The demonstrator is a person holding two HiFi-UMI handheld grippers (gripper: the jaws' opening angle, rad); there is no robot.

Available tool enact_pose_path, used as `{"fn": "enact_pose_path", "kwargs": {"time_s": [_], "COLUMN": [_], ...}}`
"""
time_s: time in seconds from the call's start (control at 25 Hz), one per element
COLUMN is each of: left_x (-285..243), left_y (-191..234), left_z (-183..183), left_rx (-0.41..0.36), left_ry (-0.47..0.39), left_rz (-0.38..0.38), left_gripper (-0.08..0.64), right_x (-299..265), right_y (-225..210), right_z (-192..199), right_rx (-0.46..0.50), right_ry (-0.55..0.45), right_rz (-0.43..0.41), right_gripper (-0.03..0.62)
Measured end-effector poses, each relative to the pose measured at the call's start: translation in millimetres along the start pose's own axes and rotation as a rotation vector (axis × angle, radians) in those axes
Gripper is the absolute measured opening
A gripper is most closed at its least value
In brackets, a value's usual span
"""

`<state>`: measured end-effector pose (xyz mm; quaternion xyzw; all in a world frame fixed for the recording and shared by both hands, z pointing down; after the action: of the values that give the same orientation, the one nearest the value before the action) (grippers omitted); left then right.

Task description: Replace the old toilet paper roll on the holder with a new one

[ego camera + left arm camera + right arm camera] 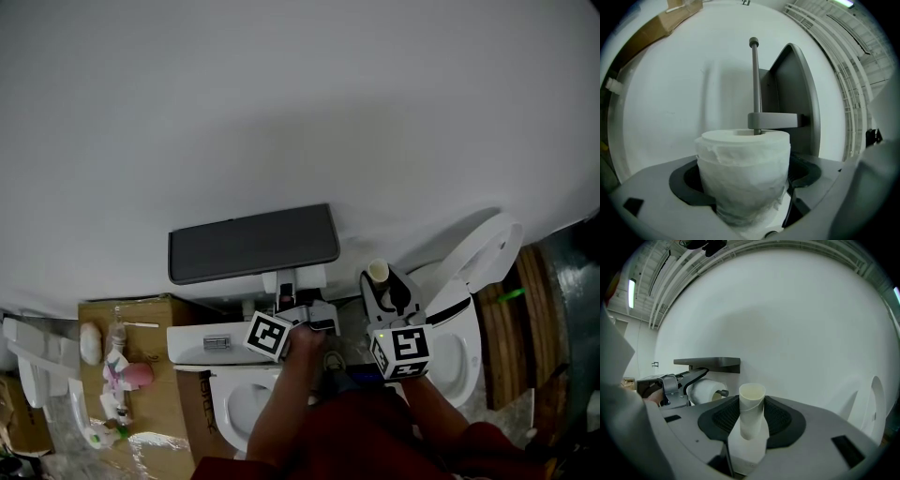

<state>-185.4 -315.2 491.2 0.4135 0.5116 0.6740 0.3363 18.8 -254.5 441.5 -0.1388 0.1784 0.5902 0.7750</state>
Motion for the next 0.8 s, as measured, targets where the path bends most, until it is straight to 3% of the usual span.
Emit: {"fn": "enact_pose_path", "kwargs": {"time_s": [0.8], "left_x": [95], "left_y": [-17], "left_z": [28], "left_rx": [0.042], "left_ry": [0.012], "left_rz": [-0.032], "left_gripper": [0.476], "right_x": [41], "right_y": [37], "right_z": [12], "right_rx": [0.008], "right_ry": [-0.03], "right_rz": [-0.046], "right_gripper": [0.169]}}
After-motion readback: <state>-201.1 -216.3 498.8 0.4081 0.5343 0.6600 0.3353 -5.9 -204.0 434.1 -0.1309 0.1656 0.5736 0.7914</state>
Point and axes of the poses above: the fingertips, and each gripper's own axes: x backward along the fingers, y to its left, z out of its underside, the point moved 9 cm from there along x, backward along the fingers, and after that the axes turned 15 degrees about y, right-handed, at the moved point
